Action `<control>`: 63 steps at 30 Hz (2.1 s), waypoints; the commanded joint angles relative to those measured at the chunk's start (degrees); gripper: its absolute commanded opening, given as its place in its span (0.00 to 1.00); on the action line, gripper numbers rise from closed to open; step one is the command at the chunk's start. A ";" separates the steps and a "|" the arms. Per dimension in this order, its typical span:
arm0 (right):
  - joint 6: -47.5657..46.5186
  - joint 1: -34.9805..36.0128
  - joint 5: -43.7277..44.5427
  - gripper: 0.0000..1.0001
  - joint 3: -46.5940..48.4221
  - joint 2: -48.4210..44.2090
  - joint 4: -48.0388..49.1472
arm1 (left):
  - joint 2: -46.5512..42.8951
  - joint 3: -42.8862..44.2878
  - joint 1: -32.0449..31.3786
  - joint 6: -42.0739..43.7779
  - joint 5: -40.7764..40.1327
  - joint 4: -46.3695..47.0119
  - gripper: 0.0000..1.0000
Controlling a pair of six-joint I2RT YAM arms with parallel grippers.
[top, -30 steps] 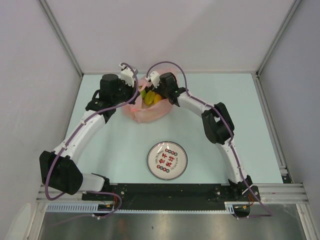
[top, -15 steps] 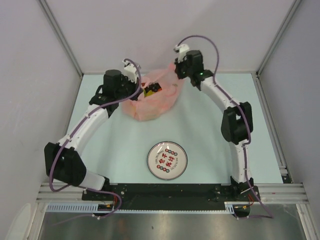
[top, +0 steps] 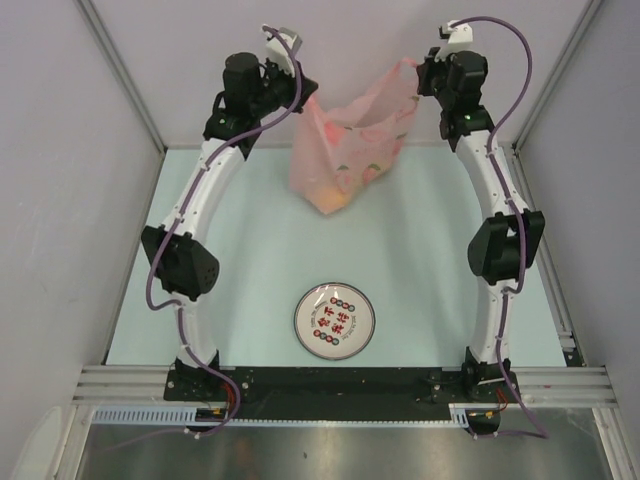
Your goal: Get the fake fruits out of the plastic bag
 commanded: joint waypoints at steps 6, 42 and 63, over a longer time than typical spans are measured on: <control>-0.70 -1.39 0.67 0.00 -29.06 -24.04 -0.09 | -7.48 -4.72 -3.43 3.10 8.60 -0.31 0.00; 5.54 14.86 -7.69 0.15 -60.17 -30.41 11.93 | -32.89 -51.16 -4.48 -2.07 9.23 -1.12 0.00; -1.32 9.26 2.16 0.07 -56.13 -19.05 11.41 | -32.89 -53.79 -4.49 -1.20 7.82 -1.38 0.00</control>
